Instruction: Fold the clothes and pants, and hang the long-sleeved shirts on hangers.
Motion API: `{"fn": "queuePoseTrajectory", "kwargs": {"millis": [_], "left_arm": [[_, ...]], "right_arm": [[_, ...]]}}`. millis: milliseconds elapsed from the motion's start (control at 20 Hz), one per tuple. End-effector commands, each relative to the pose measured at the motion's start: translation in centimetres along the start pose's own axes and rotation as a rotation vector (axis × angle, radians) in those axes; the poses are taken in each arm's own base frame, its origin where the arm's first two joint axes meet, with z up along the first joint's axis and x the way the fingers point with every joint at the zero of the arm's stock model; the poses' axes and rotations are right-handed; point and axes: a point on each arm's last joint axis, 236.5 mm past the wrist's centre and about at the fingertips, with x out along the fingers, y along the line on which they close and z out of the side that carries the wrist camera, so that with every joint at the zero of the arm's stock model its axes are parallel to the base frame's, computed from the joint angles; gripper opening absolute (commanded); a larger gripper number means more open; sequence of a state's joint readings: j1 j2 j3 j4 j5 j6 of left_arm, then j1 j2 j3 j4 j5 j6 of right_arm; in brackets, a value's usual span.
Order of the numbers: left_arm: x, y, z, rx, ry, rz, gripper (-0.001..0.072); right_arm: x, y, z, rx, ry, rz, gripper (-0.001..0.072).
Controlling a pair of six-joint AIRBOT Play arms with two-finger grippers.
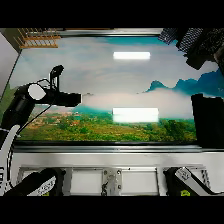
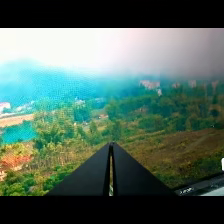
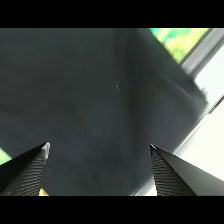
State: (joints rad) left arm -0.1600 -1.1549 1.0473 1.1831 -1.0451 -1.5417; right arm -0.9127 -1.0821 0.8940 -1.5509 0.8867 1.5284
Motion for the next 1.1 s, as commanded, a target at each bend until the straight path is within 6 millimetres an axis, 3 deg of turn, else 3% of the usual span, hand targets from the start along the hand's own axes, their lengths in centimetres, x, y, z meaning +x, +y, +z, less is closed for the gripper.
{"fn": "queuePoseTrajectory", "kwargs": {"millis": [0,100,200,350,500,700,850,900,1000,1050], "left_arm": [[0.0,0.0,0.0,0.001,-0.002,0.000,0.0008],[0.0,0.0,0.0,0.001,-0.002,0.000,0.0008],[0.0,0.0,0.2,0.001,-0.009,0.000,0.0008],[-0.1,0.0,1.5,0.000,-0.064,0.002,0.0008],[-0.1,0.0,2.0,0.001,-0.084,0.003,0.0008],[-0.1,0.0,1.9,0.001,-0.082,0.002,0.0008],[-0.1,0.0,1.9,0.001,-0.081,0.002,0.0008],[-0.1,0.0,1.9,0.001,-0.081,0.002,0.0008],[-0.1,0.0,1.9,0.001,-0.081,0.002,0.0008],[-0.1,0.0,1.9,0.001,-0.081,0.002,0.0008]], "right_arm": [[-3.8,3.2,2.9,-0.060,-0.148,0.086,0.0562],[-6.8,8.2,3.2,-0.132,-0.210,0.229,0.0562],[-10.0,15.1,1.2,-0.225,-0.205,0.443,0.0561],[-15.3,25.3,-4.9,-0.473,-0.143,0.747,0.0560],[-18.9,31.6,-12.3,-0.711,-0.066,0.907,0.0560],[-22.6,35.3,-20.5,-0.944,0.019,1.045,0.0556],[-23.3,36.1,-23.5,-1.017,0.065,1.078,0.0549],[-23.3,36.2,-23.9,-1.027,0.073,1.082,0.0460],[-23.3,36.2,-24.4,-1.039,0.088,1.083,0.0106],[-23.3,36.2,-24.4,-1.039,0.088,1.083,0.0015]]}}
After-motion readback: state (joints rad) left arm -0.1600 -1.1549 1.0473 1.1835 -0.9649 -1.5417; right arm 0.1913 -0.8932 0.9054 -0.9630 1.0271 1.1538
